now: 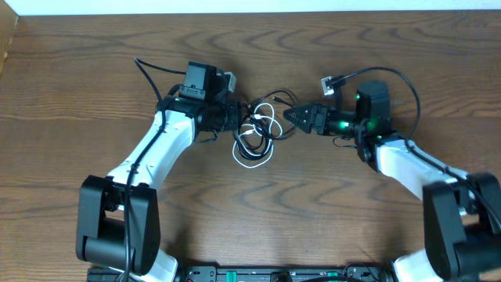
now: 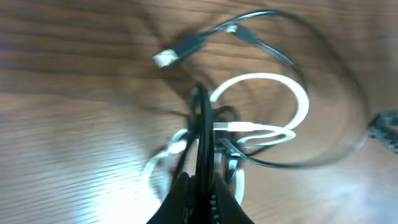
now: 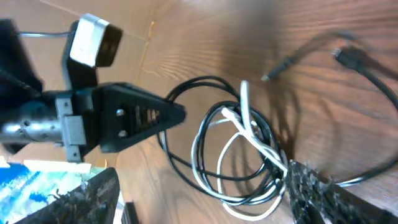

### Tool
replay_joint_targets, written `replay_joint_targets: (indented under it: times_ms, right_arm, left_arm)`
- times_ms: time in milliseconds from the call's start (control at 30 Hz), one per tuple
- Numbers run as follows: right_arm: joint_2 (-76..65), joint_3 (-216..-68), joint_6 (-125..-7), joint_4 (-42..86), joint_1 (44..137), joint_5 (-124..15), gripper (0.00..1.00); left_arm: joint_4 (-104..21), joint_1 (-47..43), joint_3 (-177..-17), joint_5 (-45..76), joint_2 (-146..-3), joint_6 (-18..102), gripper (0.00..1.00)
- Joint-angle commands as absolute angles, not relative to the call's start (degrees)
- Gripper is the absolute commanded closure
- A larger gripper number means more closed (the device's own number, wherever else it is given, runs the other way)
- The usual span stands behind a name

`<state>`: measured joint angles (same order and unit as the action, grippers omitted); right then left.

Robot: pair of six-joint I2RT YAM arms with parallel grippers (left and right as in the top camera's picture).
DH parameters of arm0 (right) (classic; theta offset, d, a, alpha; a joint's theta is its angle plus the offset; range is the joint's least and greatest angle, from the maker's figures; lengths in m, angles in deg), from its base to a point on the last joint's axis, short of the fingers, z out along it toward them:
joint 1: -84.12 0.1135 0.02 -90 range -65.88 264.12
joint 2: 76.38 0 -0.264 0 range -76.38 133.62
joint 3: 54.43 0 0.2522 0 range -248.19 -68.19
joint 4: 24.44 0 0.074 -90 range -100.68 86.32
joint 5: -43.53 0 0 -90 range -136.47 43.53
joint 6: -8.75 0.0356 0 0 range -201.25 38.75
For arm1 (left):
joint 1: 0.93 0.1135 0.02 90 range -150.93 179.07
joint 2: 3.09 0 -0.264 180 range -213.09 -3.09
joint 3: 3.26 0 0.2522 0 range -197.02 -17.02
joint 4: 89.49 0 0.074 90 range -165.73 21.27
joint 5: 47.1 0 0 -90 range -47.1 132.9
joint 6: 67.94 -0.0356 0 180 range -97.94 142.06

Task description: Untangle cables

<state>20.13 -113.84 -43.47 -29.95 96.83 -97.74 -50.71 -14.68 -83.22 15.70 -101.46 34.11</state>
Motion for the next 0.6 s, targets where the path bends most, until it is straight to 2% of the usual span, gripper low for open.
replay_joint_targets:
  times_ms: [0, 200, 333, 367, 433, 500, 567]
  right_arm:
    - [16.8, -114.4, -45.8, -28.5, 97.1, -98.4, 0.19]
    - [16.5, -114.4, -46.1, -22.0, 99.3, -96.6, 0.24]
    - [16.5, -114.4, -46.6, -17.4, 102.6, -90.0, 0.31]
    - [16.5, -114.4, -46.6, -16.9, 103.5, -88.1, 0.34]
    - [16.5, -114.4, -46.6, -16.8, 105.3, -84.6, 0.53]
    - [16.5, -114.4, -46.6, -17.0, 107.3, -80.6, 0.66]
    - [16.5, -114.4, -46.6, -16.9, 109.1, -76.6, 0.7]
  left_arm:
    - [-52.6, -13.4, -83.8, 2.2, -101.0, 34.4, 0.93]
    - [-57.2, -10.3, -83.8, -16.7, -101.0, 34.4, 0.93]
    - [-58.8, -9.5, -83.8, -23.8, -101.0, 34.9, 0.93]
    - [-59.0, -9.5, -83.8, -24.4, -101.0, 35.4, 0.92]
    - [-59.2, -9.5, -83.8, -24.9, -101.0, 36.3, 0.92]
    - [-59.6, -9.5, -83.8, -26.1, -101.0, 36.6, 0.93]
    - [-61.1, -9.3, -83.8, -28.6, -101.0, 38.4, 0.92]
